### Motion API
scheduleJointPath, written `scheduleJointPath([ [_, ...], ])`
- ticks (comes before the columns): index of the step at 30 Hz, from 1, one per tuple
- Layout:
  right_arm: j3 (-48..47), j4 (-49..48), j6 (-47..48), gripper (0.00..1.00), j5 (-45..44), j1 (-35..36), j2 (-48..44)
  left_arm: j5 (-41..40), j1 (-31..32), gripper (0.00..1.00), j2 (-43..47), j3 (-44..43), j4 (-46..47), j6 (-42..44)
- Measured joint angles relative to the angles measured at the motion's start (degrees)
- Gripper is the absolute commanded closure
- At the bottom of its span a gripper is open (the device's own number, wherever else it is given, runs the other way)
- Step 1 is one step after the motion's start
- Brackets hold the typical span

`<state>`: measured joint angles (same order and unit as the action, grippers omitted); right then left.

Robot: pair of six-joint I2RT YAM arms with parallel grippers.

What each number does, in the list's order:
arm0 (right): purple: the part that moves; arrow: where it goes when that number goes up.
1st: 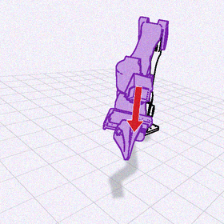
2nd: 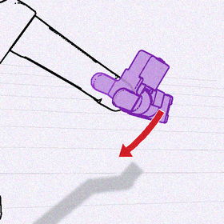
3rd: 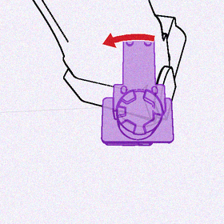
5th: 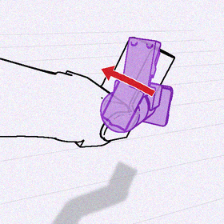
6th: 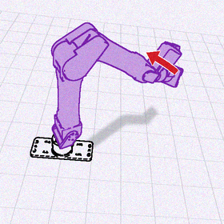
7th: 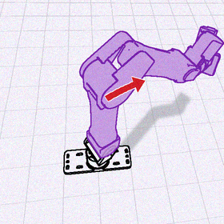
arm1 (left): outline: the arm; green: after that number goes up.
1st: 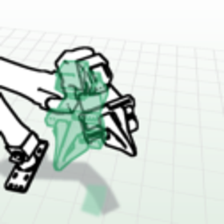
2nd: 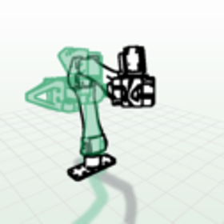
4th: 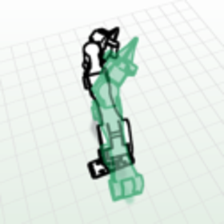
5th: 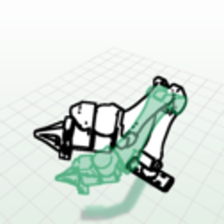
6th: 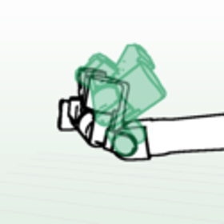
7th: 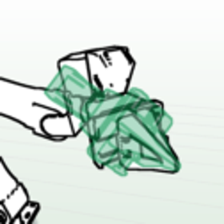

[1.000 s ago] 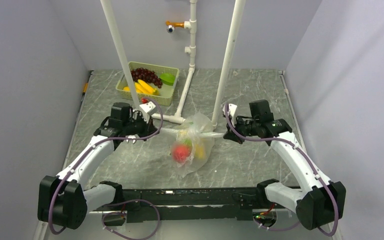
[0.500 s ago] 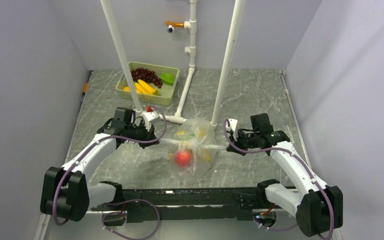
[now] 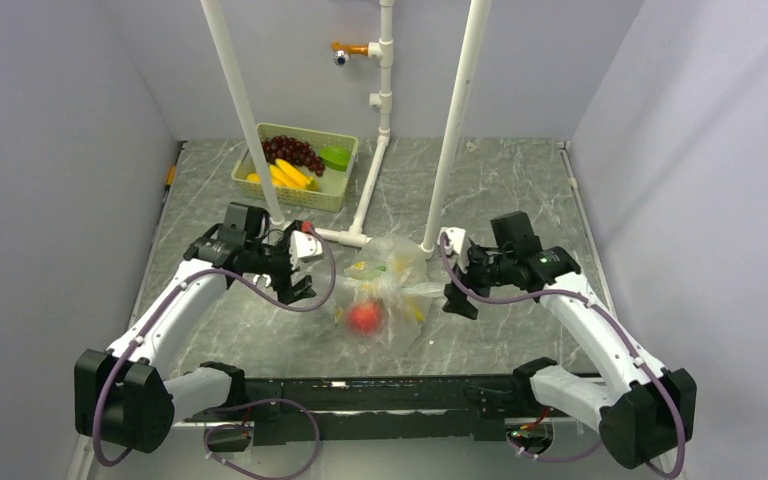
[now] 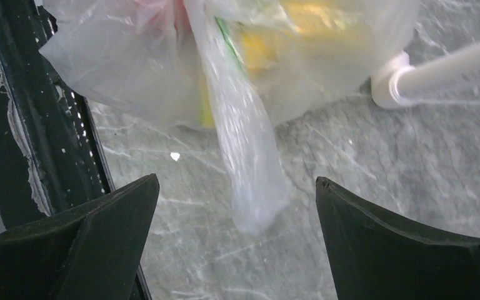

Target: Place the fake fruits into the plastic bag and tie a complex knot

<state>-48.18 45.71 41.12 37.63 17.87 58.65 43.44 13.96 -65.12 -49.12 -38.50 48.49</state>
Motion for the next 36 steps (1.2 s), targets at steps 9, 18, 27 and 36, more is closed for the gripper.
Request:
scheduleJointPath([
  [9,0.2,-8.4,-3.0,0.19,-5.6,10.0,5.3,-7.3,10.3,0.51,-4.5,0.6,3.2,8.4],
  [18,1.9,-13.6,0.2,1.00,-9.2,14.4,8.7,-14.2,13.3,0.93,-9.4,1.3,8.1,6.5],
  [27,4.7,-15.6,1.6,1.00,-11.1,13.6,-0.1,-12.1,9.5,1.00,-2.8,2.5,8.8,-0.7],
  [36,12.3,-17.2,8.9,1.00,-3.1,4.3,-4.5,-3.8,4.3,1.00,2.4,6.5,8.7,1.8],
])
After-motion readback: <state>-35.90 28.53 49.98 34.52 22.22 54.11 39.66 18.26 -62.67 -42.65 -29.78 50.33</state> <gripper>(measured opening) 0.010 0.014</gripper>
